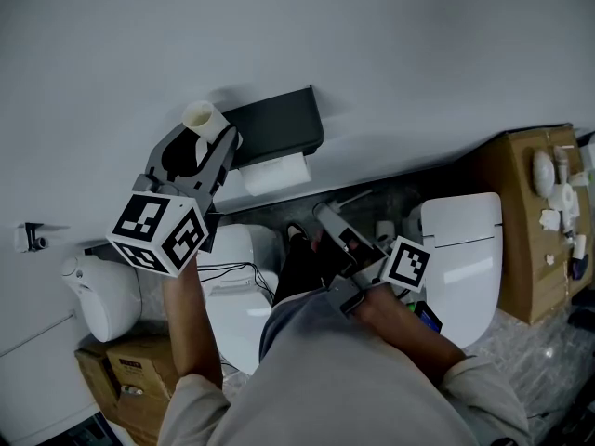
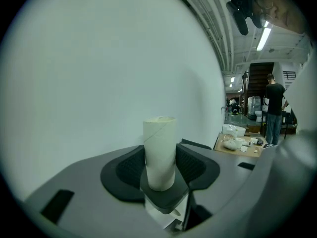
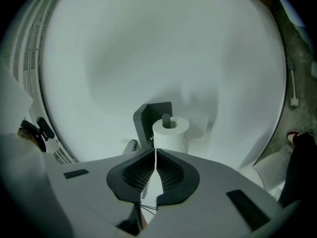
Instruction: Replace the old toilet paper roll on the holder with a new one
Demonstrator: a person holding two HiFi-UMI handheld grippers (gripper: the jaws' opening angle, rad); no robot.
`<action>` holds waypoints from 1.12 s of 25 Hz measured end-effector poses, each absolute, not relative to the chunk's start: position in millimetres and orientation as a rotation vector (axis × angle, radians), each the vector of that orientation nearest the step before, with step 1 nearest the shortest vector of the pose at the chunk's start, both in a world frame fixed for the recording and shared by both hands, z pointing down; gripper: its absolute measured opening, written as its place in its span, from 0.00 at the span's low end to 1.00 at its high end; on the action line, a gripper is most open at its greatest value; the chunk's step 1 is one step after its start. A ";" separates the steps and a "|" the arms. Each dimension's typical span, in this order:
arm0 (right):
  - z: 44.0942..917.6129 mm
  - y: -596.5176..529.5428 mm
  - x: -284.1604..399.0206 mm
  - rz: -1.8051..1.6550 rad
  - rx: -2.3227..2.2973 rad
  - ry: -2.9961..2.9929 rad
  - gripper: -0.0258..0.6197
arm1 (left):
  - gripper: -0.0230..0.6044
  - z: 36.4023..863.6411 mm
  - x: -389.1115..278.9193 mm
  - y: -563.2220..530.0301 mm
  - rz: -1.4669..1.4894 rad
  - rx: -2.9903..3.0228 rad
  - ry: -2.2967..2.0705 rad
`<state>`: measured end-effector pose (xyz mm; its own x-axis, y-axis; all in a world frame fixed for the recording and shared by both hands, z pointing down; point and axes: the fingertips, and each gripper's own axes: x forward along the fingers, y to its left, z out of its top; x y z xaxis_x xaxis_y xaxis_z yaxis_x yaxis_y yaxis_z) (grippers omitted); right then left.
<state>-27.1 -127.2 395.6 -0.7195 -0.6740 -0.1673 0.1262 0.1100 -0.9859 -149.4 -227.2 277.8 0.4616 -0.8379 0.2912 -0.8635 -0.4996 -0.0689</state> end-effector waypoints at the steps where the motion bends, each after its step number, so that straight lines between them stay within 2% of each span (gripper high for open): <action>1: 395.8 -127.4 -27.2 -1.677 -0.534 1.776 0.08 | 0.33 277.6 -148.7 -227.7 0.441 2.613 -1.523; 7: 396.0 -129.5 -25.4 -1.678 -0.530 1.772 0.08 | 0.33 275.0 -155.1 -227.5 0.295 2.582 -1.543; 20: 396.4 -130.0 -22.3 -1.661 -0.547 1.814 0.08 | 0.39 276.5 -156.7 -224.0 0.240 2.572 -1.538; 28: 385.3 -129.2 -23.4 -1.510 -0.651 2.055 0.08 | 0.39 265.3 -176.5 -200.0 0.034 2.469 -1.615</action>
